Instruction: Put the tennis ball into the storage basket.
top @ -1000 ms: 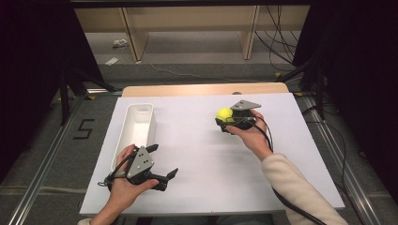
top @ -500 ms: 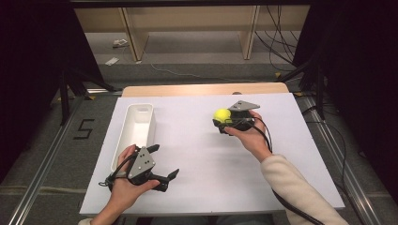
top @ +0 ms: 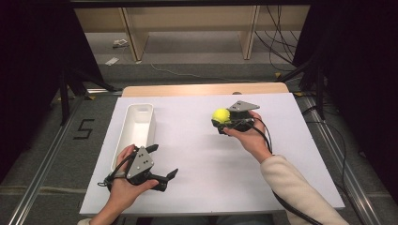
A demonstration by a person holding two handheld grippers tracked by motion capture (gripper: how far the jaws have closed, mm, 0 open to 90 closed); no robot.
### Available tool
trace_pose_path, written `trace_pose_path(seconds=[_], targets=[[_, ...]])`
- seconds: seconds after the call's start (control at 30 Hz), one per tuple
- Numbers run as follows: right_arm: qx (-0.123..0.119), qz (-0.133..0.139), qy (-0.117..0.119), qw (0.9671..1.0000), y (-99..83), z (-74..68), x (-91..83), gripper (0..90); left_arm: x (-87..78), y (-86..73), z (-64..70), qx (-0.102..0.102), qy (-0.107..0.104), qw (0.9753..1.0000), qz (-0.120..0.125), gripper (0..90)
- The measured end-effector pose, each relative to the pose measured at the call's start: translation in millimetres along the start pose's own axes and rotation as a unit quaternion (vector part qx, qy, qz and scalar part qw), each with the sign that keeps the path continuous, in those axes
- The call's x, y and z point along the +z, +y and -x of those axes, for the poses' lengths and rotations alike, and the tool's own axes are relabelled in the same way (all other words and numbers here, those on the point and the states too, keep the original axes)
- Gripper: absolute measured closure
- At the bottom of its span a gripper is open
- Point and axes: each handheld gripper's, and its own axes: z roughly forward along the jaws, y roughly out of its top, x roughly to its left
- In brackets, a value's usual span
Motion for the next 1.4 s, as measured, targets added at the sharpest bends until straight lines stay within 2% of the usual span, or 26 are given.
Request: trace_pose_path(seconds=[0.57,1.4], targets=[[-0.009,0.006,0.008,0.9999,2.5,-9.0,-0.4,26.0,-0.3,0.3,0.0,-0.002,0.000,1.0000,0.001,0.0],[-0.007,0.018,0.016,0.9997,6.5,-15.3,-2.9,26.0,0.1,-0.4,-0.7,-0.002,0.000,1.0000,-0.001,0.0]])
